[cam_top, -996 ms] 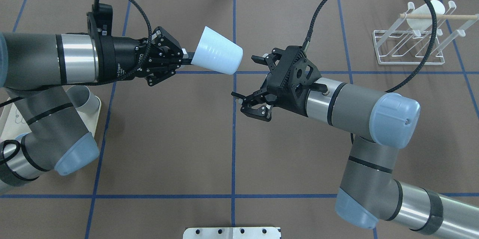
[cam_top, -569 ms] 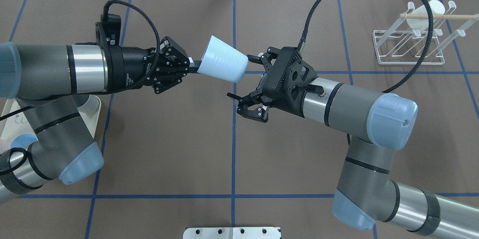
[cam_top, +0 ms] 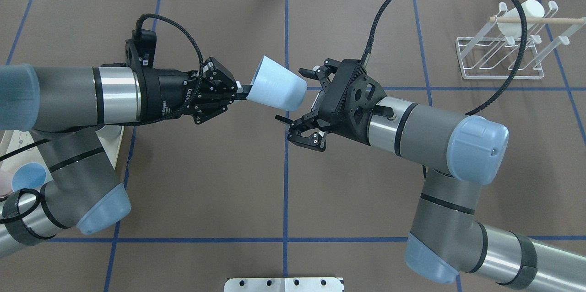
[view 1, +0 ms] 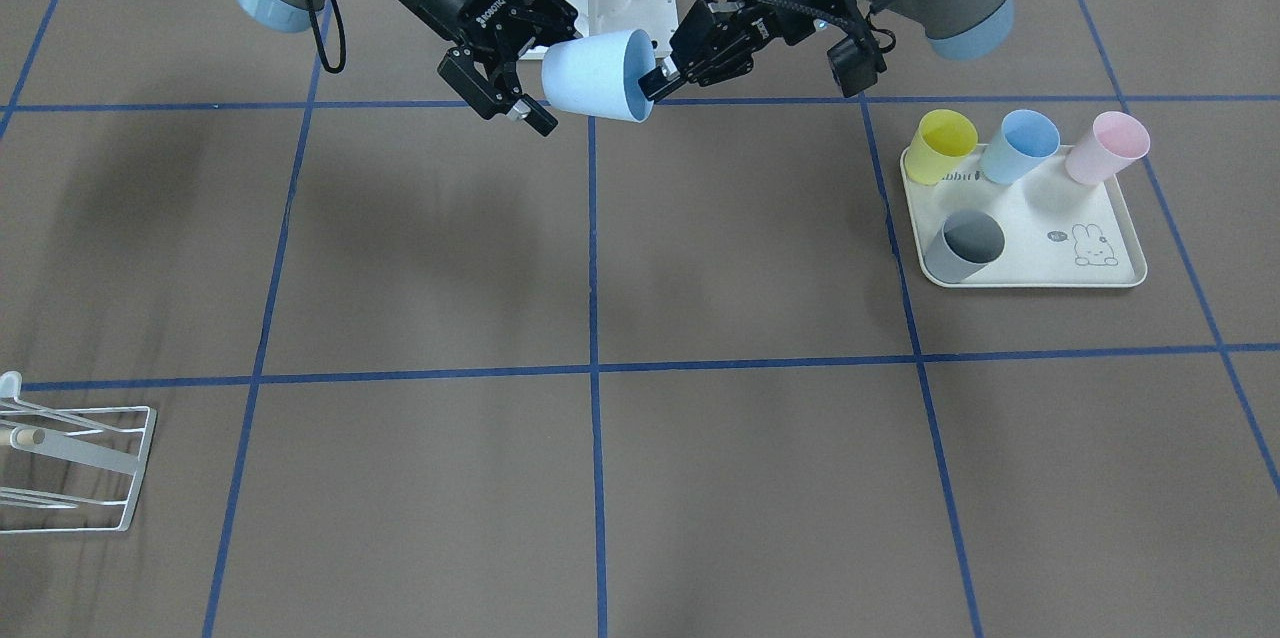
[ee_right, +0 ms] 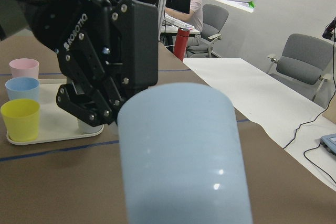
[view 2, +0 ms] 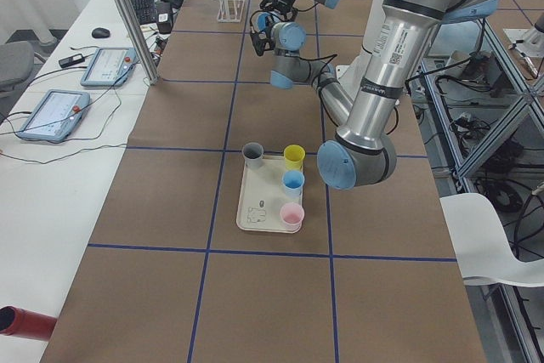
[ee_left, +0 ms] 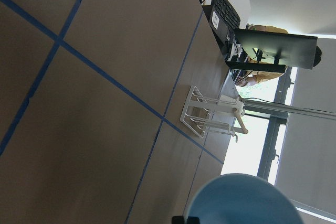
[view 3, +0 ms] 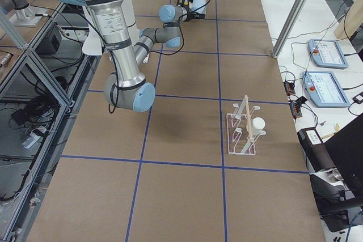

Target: Transfer IKEA cup to right arm and place on rack

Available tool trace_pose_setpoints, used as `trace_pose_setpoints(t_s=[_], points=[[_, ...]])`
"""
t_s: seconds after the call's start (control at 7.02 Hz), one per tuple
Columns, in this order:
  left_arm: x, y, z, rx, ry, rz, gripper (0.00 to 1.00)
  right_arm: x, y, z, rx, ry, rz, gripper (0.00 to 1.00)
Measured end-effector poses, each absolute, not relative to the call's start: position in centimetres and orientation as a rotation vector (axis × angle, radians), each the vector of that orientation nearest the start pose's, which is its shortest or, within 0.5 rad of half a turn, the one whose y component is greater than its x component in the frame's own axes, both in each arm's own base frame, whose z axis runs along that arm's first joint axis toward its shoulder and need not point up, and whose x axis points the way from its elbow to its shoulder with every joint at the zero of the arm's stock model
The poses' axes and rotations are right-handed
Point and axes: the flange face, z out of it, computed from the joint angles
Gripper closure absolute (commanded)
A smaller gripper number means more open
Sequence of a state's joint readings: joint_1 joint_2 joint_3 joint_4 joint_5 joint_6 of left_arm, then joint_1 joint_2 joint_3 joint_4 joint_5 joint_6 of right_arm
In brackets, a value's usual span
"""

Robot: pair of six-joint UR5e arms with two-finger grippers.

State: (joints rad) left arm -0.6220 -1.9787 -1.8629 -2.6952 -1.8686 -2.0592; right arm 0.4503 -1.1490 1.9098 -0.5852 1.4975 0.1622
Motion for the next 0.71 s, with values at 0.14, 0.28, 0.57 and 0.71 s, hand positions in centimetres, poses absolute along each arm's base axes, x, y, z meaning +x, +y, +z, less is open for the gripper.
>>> trace_pose_setpoints(t_s=[0.14, 0.28, 0.57, 0.71], points=[[37.88, -39.68, 18.05, -0.088, 1.839, -0.520, 1.00, -42.37, -36.07, 16.42, 1.466, -1.026, -0.634, 0.01], [38.04, -39.68, 18.06, -0.087, 1.839, -0.524, 1.00, -42.37, -36.06, 16.42, 1.467, -1.026, -0.634, 0.09], [38.09, -39.70, 18.05, -0.086, 1.839, -0.525, 1.00, -42.33, -36.04, 16.25, 1.470, -1.028, -0.631, 0.38], [38.08, -39.70, 18.05, -0.086, 1.839, -0.525, 1.00, -42.35, -36.02, 16.06, 1.473, -1.029, -0.627, 0.54]])
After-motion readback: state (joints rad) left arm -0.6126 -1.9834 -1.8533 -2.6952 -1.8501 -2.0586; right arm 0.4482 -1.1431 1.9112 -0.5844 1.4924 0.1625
